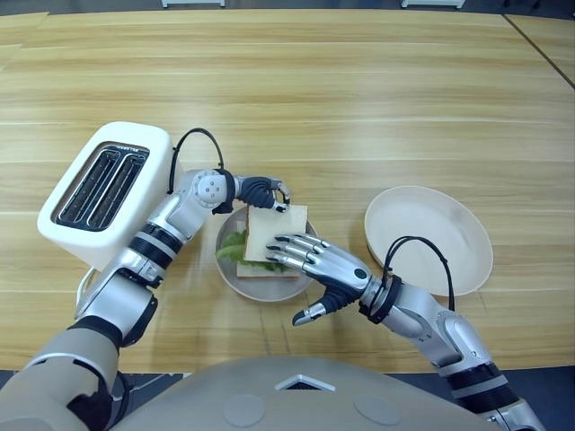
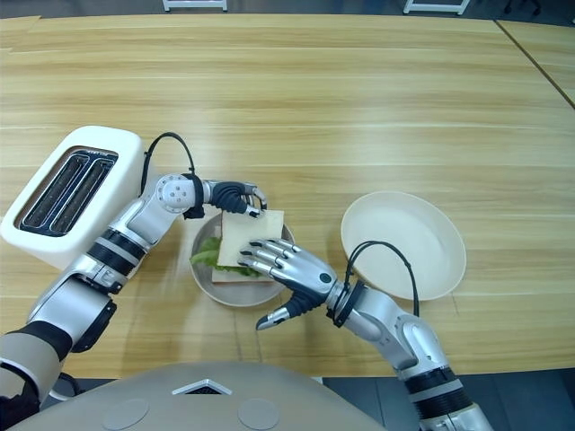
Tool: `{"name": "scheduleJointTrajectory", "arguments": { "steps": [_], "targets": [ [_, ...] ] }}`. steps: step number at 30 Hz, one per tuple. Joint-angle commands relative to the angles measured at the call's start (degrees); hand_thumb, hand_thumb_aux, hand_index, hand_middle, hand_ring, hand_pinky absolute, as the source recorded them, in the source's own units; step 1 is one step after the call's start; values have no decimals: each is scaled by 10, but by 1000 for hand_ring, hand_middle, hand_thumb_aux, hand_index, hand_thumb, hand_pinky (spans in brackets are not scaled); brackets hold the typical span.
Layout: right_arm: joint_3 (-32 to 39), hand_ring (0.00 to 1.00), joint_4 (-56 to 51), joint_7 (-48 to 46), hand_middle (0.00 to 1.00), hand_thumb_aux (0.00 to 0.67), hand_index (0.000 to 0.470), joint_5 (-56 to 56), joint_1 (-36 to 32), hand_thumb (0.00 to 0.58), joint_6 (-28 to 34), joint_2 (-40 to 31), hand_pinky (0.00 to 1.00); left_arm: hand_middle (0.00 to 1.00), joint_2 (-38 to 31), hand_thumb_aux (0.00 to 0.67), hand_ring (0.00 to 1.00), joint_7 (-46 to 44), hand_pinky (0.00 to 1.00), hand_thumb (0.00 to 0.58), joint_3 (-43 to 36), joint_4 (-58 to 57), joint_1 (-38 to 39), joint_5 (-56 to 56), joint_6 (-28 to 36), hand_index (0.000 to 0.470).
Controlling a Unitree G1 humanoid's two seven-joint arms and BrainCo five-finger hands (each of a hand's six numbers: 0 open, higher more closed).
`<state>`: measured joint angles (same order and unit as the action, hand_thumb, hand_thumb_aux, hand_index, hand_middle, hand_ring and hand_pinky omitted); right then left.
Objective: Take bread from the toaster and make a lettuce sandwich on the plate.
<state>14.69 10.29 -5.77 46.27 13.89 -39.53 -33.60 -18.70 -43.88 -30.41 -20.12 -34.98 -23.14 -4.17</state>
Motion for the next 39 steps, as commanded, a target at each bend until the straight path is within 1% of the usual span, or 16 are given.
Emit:
{"name": "scheduleJointTrajectory", "arguments": {
  "steps": [1,5,9,15,20,26,28,31,35,36,37,38,39],
  "targets": [
    [-7,0,14,-13,0,0,0,-6,5,0,16,-11,0,1000,-29,670,1000,-19,1000,580,2,88,21,-20,37,470],
    [-19,0,42,-23,0,0,0,-22,15,0,22,-21,0,1000,-55,670,1000,-35,1000,580,-3,172,54,-45,86,470],
    [-15,0,64,-34,0,0,0,-30,14,0,27,-21,0,1000,-74,670,1000,-31,1000,580,-11,189,76,-79,110,470],
    [-12,0,75,-44,0,0,0,-41,10,0,32,-17,0,1000,-84,670,1000,8,1000,580,-4,147,78,-108,96,470],
    [24,0,76,-54,0,0,0,-37,-12,0,32,10,0,1000,-86,670,1000,38,1000,580,-10,105,71,-126,75,470],
    [99,0,8,-58,0,0,0,-18,-80,0,45,81,0,1000,-88,670,1000,43,1000,580,-18,105,75,-138,54,470],
    [115,0,-20,-59,0,0,0,-16,-97,0,50,95,0,1000,-90,670,1000,42,1000,580,-21,110,79,-141,49,470],
    [126,0,-58,-68,0,0,0,-29,-109,0,58,97,0,1000,-93,670,1000,40,1000,580,-24,127,88,-142,41,470],
    [128,0,-109,-86,0,0,0,-59,-107,0,73,86,0,1000,-99,670,1000,50,1000,580,-34,160,93,-168,21,470],
    [129,0,-118,-92,0,0,0,-70,-105,0,77,84,0,941,-100,670,941,59,941,580,-38,166,90,-180,13,470],
    [128,0,-124,-97,0,0,0,-78,-103,0,81,81,0,592,-100,670,592,68,592,580,-41,170,86,-194,7,470],
    [128,0,-130,-105,0,0,0,-88,-102,0,87,78,0,0,-102,670,0,83,0,580,-46,175,79,-215,-2,470],
    [127,0,-135,-110,0,0,0,-96,-101,0,91,77,0,0,-102,481,0,100,0,534,-50,177,72,-237,-7,337]
  ]
}}
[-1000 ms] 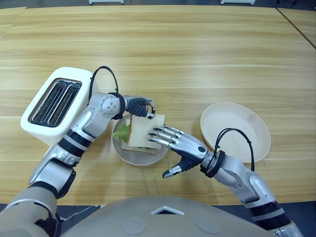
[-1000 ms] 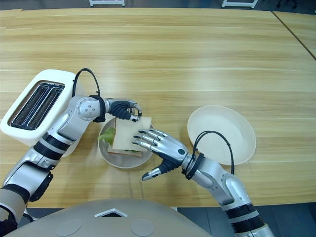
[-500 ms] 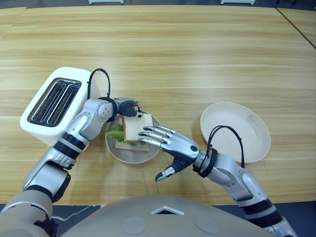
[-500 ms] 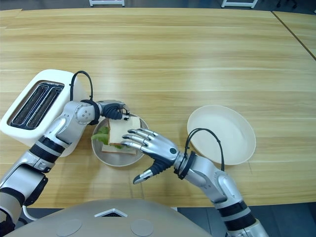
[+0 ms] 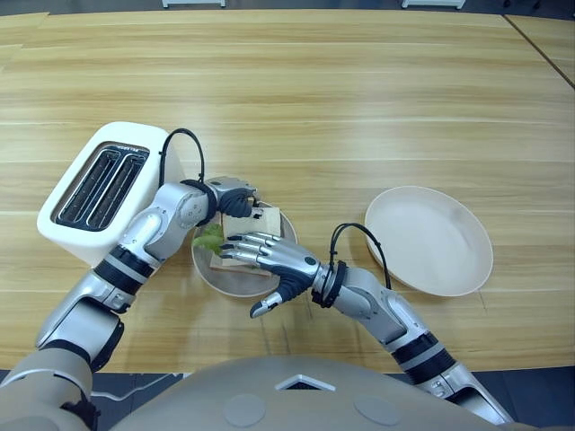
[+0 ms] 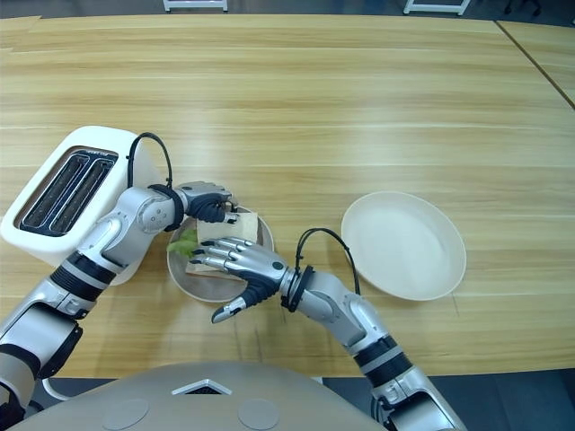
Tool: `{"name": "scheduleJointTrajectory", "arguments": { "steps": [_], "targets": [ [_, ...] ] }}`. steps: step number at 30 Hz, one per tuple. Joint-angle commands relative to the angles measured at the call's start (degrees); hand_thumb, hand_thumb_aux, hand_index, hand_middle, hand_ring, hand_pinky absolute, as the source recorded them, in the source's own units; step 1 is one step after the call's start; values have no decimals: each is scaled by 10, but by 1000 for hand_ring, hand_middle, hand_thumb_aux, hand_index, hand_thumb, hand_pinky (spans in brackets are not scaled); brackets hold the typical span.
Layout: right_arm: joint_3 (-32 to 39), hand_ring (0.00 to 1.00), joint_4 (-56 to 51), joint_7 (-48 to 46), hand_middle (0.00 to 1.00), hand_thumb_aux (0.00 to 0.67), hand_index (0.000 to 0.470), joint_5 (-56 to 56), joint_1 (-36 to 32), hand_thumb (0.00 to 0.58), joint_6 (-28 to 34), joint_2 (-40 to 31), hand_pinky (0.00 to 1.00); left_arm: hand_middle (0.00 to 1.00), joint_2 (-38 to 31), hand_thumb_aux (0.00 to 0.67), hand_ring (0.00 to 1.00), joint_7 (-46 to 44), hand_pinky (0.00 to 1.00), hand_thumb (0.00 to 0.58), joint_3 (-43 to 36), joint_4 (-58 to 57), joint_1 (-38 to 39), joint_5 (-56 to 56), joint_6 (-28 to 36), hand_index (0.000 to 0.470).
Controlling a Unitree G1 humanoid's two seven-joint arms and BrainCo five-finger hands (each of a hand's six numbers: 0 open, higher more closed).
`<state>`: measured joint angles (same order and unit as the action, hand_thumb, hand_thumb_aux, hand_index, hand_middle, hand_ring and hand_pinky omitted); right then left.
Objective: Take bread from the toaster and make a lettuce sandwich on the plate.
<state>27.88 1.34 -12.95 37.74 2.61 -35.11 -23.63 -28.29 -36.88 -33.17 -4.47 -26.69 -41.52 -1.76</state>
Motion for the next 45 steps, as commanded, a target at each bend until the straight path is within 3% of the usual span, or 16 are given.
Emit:
{"name": "scheduleJointTrajectory", "arguments": {
  "steps": [1,2,10,13,19,28,31,32,33,34,35,38,42,45],
  "targets": [
    [-6,0,-51,-43,0,0,0,-23,13,0,53,-22,0,0,-9,499,0,39,0,542,-28,23,-19,-77,-37,350],
    [-7,0,-56,-46,0,0,0,-32,13,0,56,-21,0,0,-10,0,0,56,0,0,-31,24,-25,-104,-40,0],
    [-7,0,-64,-65,0,0,0,-41,13,0,86,-41,0,0,17,0,0,182,0,0,7,109,-49,-241,-8,0],
    [-23,0,-32,-69,0,0,0,-27,29,0,100,-70,0,0,53,0,0,215,0,0,60,172,-21,-205,24,0],
    [-124,0,60,-57,0,0,0,-45,82,0,109,-156,0,0,142,0,0,213,0,0,158,343,91,-42,84,0],
    [-169,0,147,-22,0,0,0,-176,67,0,83,-89,0,0,161,0,0,189,0,0,192,420,168,56,104,0],
    [-228,0,197,-11,0,0,0,-236,47,0,115,-72,0,0,170,0,0,163,0,0,186,456,186,102,120,0],
    [-247,0,215,-17,0,465,326,-259,44,526,131,-75,0,0,172,158,0,150,0,241,184,471,194,125,130,111],
    [-264,133,232,-31,133,670,470,-281,45,580,147,-85,133,537,171,670,537,136,537,580,182,486,205,146,138,470],
    [-277,863,247,-53,863,670,470,-299,56,580,159,-103,863,1000,161,670,1000,114,1000,580,175,502,220,170,146,470],
    [-286,1000,258,-74,1000,670,470,-311,68,580,162,-120,1000,1000,155,670,1000,99,1000,580,171,515,235,188,155,470],
    [-302,1000,275,-152,1000,670,470,-312,142,580,159,-188,1000,1000,99,670,1000,42,1000,580,144,535,303,216,165,470],
    [-296,1000,258,-211,1000,670,470,-232,234,580,124,-252,1000,1000,-25,670,1000,-18,1000,580,107,503,403,186,112,470],
    [-264,1000,234,-220,1000,670,470,-157,270,580,100,-266,1000,1000,-77,670,1000,-11,1000,580,81,446,431,113,75,470]
  ]
}}
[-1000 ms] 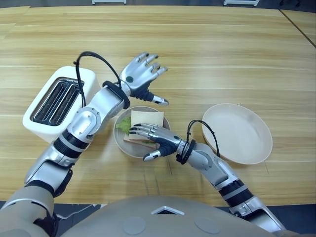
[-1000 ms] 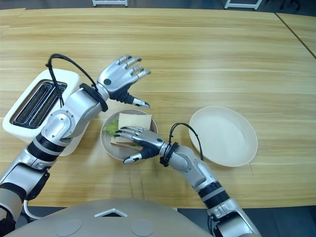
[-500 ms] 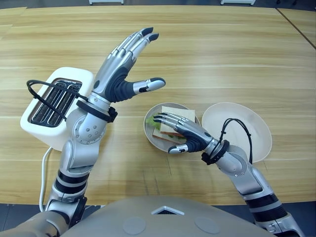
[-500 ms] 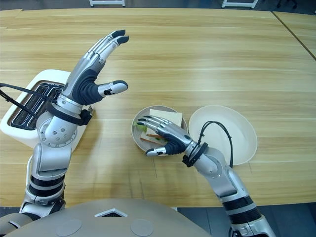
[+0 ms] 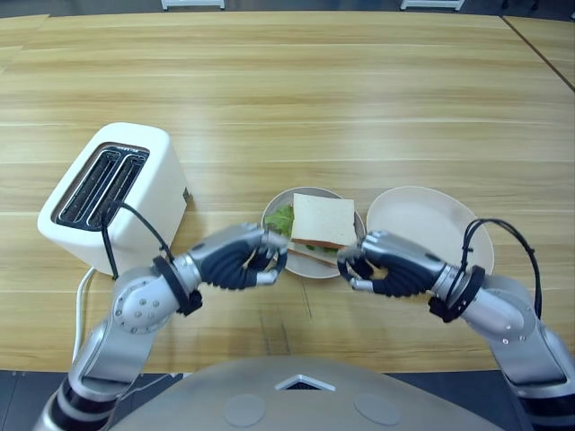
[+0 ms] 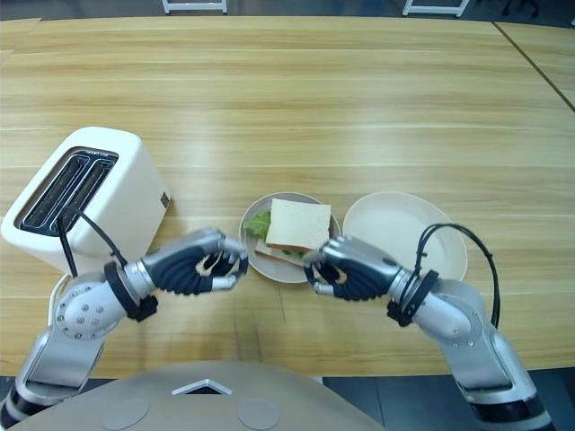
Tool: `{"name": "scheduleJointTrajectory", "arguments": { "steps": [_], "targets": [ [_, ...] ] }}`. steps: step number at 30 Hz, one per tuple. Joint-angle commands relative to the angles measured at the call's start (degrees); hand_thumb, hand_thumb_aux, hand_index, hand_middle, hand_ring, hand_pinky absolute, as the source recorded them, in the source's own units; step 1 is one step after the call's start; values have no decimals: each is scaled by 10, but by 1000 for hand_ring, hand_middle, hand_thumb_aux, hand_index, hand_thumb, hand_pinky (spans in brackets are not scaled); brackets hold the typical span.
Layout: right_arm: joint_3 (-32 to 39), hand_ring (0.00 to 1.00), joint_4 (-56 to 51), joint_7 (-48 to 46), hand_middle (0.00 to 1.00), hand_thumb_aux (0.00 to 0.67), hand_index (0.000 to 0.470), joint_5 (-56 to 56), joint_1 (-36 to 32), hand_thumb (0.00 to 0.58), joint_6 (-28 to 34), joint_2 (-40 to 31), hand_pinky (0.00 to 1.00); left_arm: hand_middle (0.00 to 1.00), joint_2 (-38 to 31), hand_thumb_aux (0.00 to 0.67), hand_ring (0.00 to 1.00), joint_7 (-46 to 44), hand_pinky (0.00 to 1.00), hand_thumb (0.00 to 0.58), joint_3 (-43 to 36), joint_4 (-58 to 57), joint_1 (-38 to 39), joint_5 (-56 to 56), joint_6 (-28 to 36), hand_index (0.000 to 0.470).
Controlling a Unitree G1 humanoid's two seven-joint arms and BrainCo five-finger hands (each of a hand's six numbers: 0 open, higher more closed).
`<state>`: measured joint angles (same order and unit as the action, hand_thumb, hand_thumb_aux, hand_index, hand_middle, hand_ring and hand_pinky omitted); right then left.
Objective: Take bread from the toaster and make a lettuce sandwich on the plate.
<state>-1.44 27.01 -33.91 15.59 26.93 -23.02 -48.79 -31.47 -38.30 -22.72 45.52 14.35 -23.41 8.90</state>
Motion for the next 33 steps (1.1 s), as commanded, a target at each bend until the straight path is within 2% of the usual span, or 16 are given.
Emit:
{"name": "scheduleJointTrajectory", "arguments": {
  "steps": [1,7,13,19,23,26,28,30,33],
  "targets": [
    [39,1000,-30,-6,1000,670,470,87,29,580,-25,-12,1000,1000,-51,670,1000,10,1000,580,-31,-72,20,-92,-40,470],
    [105,1000,-87,56,1000,670,470,235,-13,580,-23,39,1000,1000,-3,670,1000,90,1000,580,-106,-223,-49,-270,-71,470],
    [166,1000,-170,110,1000,670,470,326,-111,580,8,95,1000,1000,98,670,1000,126,1000,580,-188,-343,-90,-331,-68,470],
    [228,1000,-282,168,1000,670,470,383,-261,580,34,167,1000,1000,148,670,1000,152,1000,580,-196,-453,-175,-358,-51,470],
    [277,1000,-459,230,1000,670,470,411,-415,580,55,246,1000,1000,184,670,1000,215,1000,580,-168,-615,-306,-368,-21,470],
    [297,1000,-556,275,1000,670,470,423,-493,580,74,279,1000,1000,197,670,1000,271,1000,580,-147,-754,-398,-354,-16,470],
    [297,1000,-551,278,1000,670,470,412,-504,580,75,279,1000,1000,191,670,1000,277,1000,580,-134,-760,-408,-332,-24,470],
    [285,1000,-493,266,1000,670,470,388,-480,580,75,261,1000,1000,175,670,1000,256,1000,580,-114,-697,-374,-291,-37,470],
    [230,1000,-317,220,1000,670,470,304,-368,580,83,219,1000,1000,135,670,1000,197,1000,580,-87,-499,-264,-205,-69,470]
  ]
}}
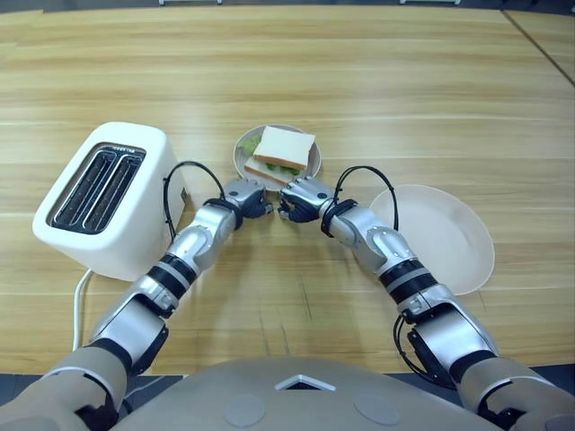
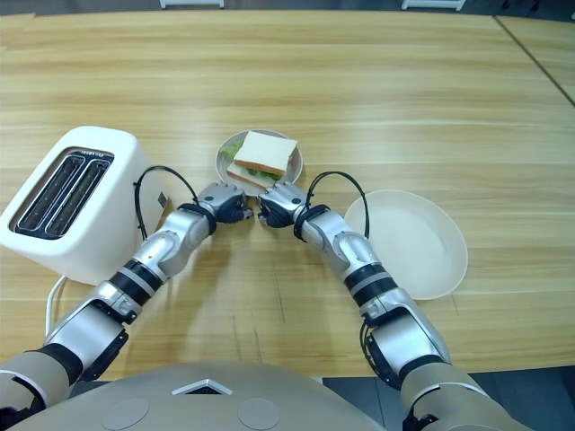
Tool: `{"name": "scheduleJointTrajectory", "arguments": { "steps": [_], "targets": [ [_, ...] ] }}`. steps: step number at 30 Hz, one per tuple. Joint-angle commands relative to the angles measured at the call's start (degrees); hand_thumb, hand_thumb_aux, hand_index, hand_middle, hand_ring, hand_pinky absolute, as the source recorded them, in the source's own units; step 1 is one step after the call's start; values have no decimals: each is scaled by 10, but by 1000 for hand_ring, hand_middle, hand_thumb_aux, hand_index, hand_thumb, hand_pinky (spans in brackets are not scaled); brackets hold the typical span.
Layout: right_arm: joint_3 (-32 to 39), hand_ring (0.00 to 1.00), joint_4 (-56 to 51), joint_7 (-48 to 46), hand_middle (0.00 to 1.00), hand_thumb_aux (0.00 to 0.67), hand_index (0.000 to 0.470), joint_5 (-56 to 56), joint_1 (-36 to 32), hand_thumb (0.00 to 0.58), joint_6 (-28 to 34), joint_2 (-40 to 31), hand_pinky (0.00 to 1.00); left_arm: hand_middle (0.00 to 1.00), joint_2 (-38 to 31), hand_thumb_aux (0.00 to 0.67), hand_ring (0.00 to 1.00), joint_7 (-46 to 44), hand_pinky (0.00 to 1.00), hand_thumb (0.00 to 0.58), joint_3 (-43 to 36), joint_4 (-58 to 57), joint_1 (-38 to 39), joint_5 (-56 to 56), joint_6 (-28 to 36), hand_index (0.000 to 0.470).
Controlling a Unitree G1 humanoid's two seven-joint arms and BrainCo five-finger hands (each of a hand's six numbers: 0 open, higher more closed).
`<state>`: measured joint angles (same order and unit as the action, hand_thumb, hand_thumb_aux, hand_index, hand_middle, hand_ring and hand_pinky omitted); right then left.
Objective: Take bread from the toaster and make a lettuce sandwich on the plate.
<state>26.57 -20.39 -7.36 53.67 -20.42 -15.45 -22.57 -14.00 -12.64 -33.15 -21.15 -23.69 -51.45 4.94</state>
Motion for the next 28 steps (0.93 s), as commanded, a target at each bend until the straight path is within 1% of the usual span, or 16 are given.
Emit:
{"name": "scheduleJointTrajectory", "arguments": {
  "steps": [1,2,3,4,5,6,7,8,9,10,13,15,19,25,28],
  "targets": [
    [-74,1000,234,-62,1000,670,470,-119,165,580,14,-53,1000,0,-53,670,0,-69,0,580,27,246,162,94,-32,470],
    [-99,1000,305,-74,1000,670,470,-159,224,580,22,-58,1000,0,-64,670,0,-76,0,580,37,319,209,118,-37,470],
    [-122,941,366,-83,941,360,253,-196,281,456,28,-63,941,0,-68,610,0,-76,0,575,51,382,257,145,-37,428],
    [-143,863,415,-83,863,97,68,-226,335,156,28,-65,863,0,-67,370,0,-66,0,464,66,436,303,174,-43,260],
    [-164,427,455,-78,427,0,0,-265,394,0,32,-56,427,0,-69,0,0,-59,0,0,71,486,359,216,-59,0],
    [-177,247,480,-70,247,0,0,-288,440,0,25,-50,247,0,-72,0,0,-51,0,0,71,525,408,248,-75,0],
    [-178,0,494,-58,0,0,0,-323,482,0,3,-43,0,0,-71,0,0,-41,0,0,65,557,457,288,-95,0],
    [-176,0,500,-52,0,0,0,-368,518,0,-13,-30,0,0,-70,0,0,-34,0,0,61,581,500,327,-111,0],
    [-174,0,491,-36,0,0,0,-397,546,0,-48,-18,0,0,-69,0,0,-28,0,0,62,598,538,369,-127,0],
    [-177,0,480,-23,0,0,0,-410,566,0,-70,-9,0,0,-70,0,0,-25,0,0,68,607,566,400,-143,0],
    [-195,0,441,-9,0,0,0,-457,597,0,-111,11,0,0,-75,0,0,-20,0,0,113,596,608,471,-201,0],
    [-207,0,417,-6,0,0,0,-465,596,0,-147,14,0,0,-75,0,0,-22,0,0,149,573,608,513,-238,0],
    [-221,0,400,-7,0,0,0,-468,570,0,-170,21,0,0,-66,0,0,-23,0,0,180,541,595,532,-277,0],
    [-227,0,394,-12,0,0,0,-463,561,0,-180,24,0,0,-57,0,0,-24,0,0,184,521,589,522,-296,0],
    [-230,0,385,-12,0,0,0,-462,550,0,-182,27,0,0,-45,0,0,-22,0,0,187,497,572,531,-301,0]
  ]
}}
